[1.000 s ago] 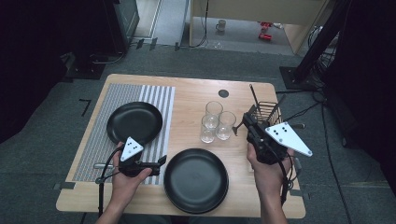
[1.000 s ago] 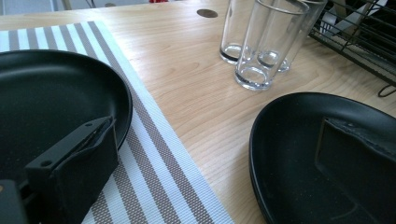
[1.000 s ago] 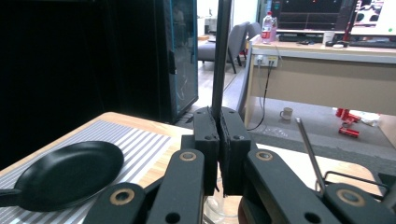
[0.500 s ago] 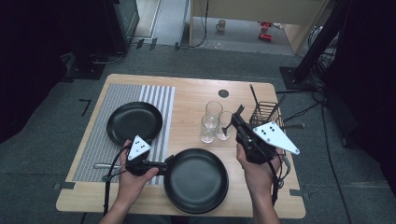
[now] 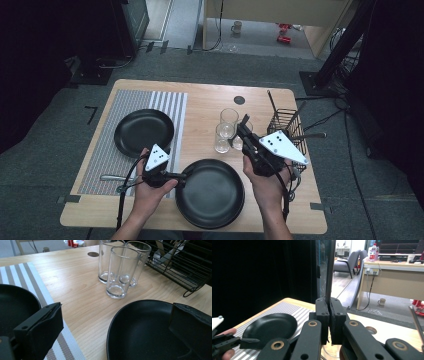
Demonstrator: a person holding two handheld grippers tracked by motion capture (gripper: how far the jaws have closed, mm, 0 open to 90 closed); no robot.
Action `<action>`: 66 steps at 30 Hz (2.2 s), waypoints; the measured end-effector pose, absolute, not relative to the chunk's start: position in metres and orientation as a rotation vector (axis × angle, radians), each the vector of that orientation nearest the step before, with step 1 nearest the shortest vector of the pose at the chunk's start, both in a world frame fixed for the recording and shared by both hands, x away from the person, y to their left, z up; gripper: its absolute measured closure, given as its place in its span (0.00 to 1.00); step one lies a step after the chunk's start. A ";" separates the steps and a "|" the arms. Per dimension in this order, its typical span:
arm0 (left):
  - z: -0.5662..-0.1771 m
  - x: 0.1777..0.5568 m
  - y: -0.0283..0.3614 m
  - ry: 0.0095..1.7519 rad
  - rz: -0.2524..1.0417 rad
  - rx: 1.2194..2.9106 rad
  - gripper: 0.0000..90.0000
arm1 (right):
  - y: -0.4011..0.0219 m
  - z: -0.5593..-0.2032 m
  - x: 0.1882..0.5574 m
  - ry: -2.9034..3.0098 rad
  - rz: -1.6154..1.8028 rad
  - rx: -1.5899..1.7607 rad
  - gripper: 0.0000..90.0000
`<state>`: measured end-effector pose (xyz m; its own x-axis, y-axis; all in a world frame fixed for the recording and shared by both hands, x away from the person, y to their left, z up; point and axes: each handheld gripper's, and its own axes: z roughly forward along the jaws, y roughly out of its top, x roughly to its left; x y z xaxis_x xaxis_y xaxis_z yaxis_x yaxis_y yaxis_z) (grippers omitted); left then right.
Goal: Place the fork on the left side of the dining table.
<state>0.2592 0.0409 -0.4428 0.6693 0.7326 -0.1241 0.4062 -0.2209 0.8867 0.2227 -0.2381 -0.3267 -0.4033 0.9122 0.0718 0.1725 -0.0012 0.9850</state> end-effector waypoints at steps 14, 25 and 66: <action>-0.436 0.261 0.027 0.871 0.381 1.836 0.00 | -0.216 -0.330 0.224 1.667 1.498 1.118 0.98; -0.432 0.262 0.011 0.836 0.373 1.833 0.00 | -0.203 -0.332 0.224 1.689 1.519 1.104 0.98; -0.427 0.255 -0.023 0.839 0.563 1.765 0.58 | -0.182 -0.348 0.219 1.701 1.540 1.120 0.98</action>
<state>0.2552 -0.0226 -0.4273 0.6432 0.7654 -0.0212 0.2700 -0.2008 0.9417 0.2189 -0.1816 -0.3477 -0.4796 0.8699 0.1148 0.2003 -0.0188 0.9796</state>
